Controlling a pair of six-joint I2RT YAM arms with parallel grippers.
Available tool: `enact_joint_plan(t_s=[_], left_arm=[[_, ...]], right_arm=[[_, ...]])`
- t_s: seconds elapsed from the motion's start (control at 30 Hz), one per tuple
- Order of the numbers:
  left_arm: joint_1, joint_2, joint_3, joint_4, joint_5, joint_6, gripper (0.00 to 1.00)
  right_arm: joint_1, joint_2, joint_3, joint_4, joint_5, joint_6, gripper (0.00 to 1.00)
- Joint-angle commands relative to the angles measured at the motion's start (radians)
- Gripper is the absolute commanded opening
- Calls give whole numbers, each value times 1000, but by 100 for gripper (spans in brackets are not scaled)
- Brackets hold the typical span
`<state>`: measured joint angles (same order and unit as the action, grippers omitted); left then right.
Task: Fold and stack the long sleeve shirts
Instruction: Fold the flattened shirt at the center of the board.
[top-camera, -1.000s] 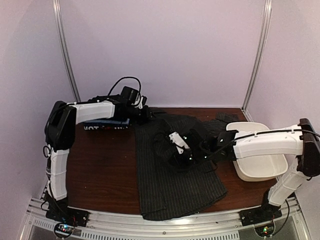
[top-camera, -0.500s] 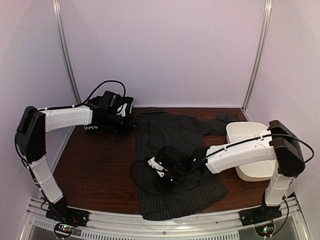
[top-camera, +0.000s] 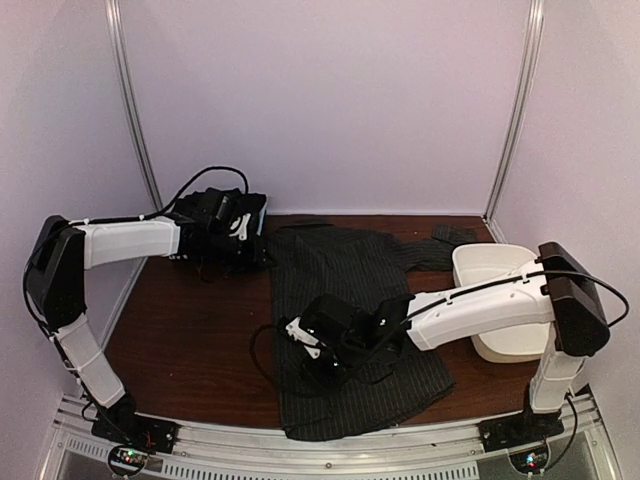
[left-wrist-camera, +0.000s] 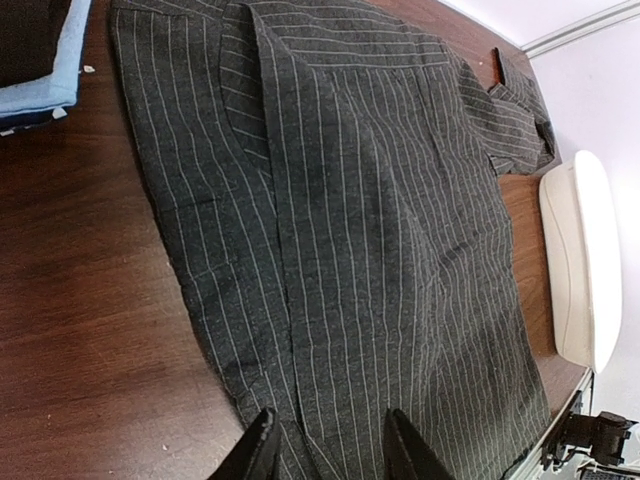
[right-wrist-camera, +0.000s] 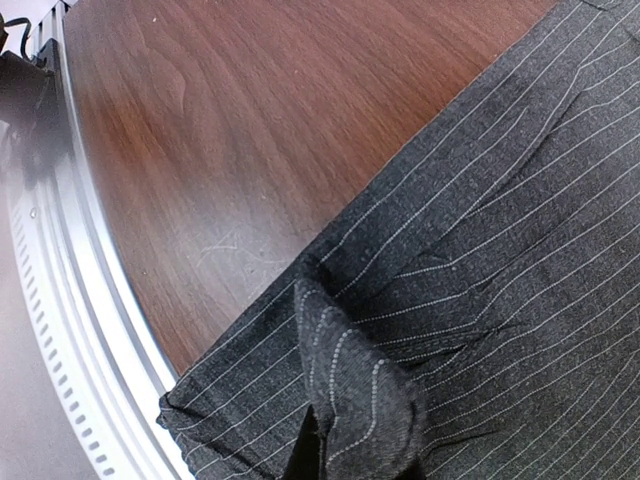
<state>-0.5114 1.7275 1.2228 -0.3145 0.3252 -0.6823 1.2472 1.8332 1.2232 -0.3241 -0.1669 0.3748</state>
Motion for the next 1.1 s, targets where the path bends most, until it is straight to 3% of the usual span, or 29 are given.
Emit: enact_joint_plan(t_s=[0.0,0.2,0.33,0.43,0.6,0.8,1.07], left_arm=[[0,-20,-12,30,4,23,36],[0,-6,-16,34,11,22,36],[0,-6,-31,36,5,18,36],[-1,-7,-50,38,2,17,37],[0,-11,-91,37,-8,11,39],[-2,-22,-193,89,21,-30,40],[-86,-19,-306,149,31,-93,41]], right_arm=[[20,26,18,-52,42,14,0],[25,15,14,-49,17,13,11],[25,-20,18,-25,-39,10,28],[25,-58,24,-29,-55,3,48],[-1,-123,17,-41,-4,11,61],[-71,-189,-50,-4,34,49,61],[-226,-282,-173,66,64,112,56]])
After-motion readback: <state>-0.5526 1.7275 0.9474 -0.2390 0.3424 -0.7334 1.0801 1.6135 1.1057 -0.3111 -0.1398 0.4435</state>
